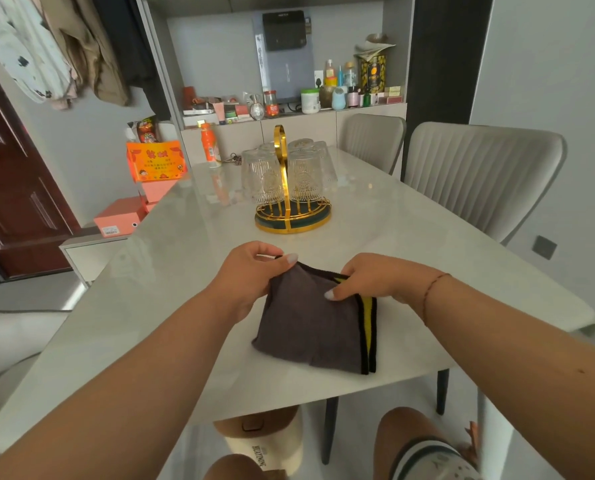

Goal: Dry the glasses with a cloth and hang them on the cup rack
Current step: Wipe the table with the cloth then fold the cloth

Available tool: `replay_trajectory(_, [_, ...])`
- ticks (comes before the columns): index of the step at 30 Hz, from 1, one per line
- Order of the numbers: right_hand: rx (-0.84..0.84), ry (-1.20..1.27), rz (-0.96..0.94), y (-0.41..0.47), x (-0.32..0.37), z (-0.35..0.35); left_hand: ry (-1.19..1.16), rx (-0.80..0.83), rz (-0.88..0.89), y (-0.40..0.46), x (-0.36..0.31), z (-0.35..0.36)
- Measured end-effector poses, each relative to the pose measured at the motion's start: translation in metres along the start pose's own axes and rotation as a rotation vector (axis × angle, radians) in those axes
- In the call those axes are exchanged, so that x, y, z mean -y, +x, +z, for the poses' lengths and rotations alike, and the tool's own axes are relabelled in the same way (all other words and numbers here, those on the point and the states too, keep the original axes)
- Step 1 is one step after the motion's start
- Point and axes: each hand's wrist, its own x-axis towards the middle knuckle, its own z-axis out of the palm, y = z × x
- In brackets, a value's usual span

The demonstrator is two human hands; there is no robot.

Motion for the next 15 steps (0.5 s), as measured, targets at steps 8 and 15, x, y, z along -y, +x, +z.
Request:
replay_trajectory(8, [-0.346, 0.106, -0.364, -0.004, 0.015, -0.041, -0.182, -0.037, 0.243, 0.003, -0.034, -0.022])
replay_trajectory(15, [0.028, -0.266, -0.301, -0.007, 0.002, -0.018, 0.292, 0.238, -0.032, -0.015, -0.004, -0.028])
